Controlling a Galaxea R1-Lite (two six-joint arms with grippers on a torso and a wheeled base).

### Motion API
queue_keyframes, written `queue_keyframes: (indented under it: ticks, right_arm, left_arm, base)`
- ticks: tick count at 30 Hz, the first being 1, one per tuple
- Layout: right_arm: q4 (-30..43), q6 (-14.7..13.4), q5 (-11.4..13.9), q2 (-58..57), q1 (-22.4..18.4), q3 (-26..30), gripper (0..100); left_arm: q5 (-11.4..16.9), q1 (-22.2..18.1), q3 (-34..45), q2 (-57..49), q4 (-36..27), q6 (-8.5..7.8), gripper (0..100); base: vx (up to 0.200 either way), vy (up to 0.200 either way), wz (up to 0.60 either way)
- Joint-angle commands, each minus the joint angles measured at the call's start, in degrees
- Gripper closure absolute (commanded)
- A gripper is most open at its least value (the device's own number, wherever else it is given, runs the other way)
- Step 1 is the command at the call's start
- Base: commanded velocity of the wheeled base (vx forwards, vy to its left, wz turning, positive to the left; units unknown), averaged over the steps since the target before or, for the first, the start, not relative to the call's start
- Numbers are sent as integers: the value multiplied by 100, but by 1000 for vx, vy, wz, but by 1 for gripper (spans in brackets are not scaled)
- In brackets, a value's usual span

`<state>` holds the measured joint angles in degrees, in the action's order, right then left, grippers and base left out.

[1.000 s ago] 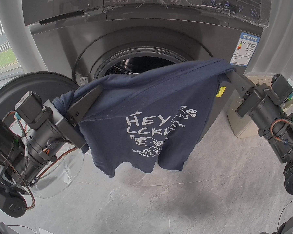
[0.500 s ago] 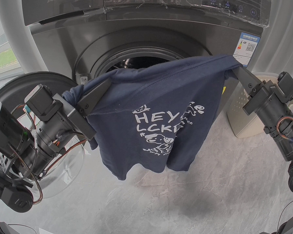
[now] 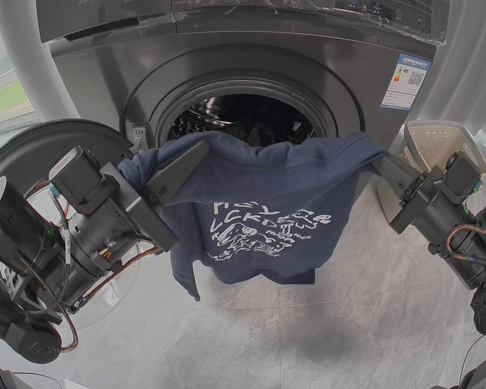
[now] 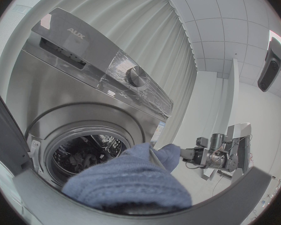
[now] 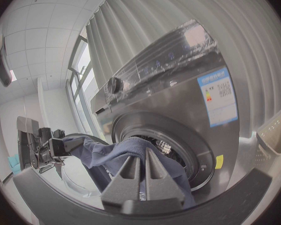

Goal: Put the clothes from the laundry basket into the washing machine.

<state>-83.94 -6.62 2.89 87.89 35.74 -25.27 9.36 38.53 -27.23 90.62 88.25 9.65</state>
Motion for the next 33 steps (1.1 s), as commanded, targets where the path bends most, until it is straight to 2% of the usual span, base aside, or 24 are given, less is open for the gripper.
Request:
queue_keyframes:
  ticks: [1, 4, 7, 12, 18, 25, 33]
  right_arm:
    - [-421, -94, 19, 1388, 293, -145, 0]
    - [-447, -322, 27, 1810, 653, -373, 0]
    - [-447, -305, 19, 2144, 970, -233, 0]
    - [-447, -296, 45, 2540, 1172, 66, 0]
    - [-456, -226, 63, 2926, 1207, -74, 0]
    - [-456, -226, 71, 3252, 1084, -637, 0]
    - [-456, -226, 335, 3700, 1014, -1147, 0]
  left_arm:
    - [22, 488, -72, 201, -9, 28, 100]
    - [48, 541, -203, 315, 8, 28, 100]
    - [83, 550, -335, 307, -1, 28, 100]
    - [57, 585, -634, 307, -36, 36, 100]
    - [83, 620, -599, 254, -9, 36, 100]
    - [66, 647, -573, 245, -1, 36, 100]
    - [31, 690, -590, 245, -9, 28, 100]
  base:
    - [0, 0, 0]
    - [0, 0, 0]
    - [0, 0, 0]
    - [0, 0, 0]
    - [0, 0, 0]
    - [0, 0, 0]
    - [0, 0, 0]
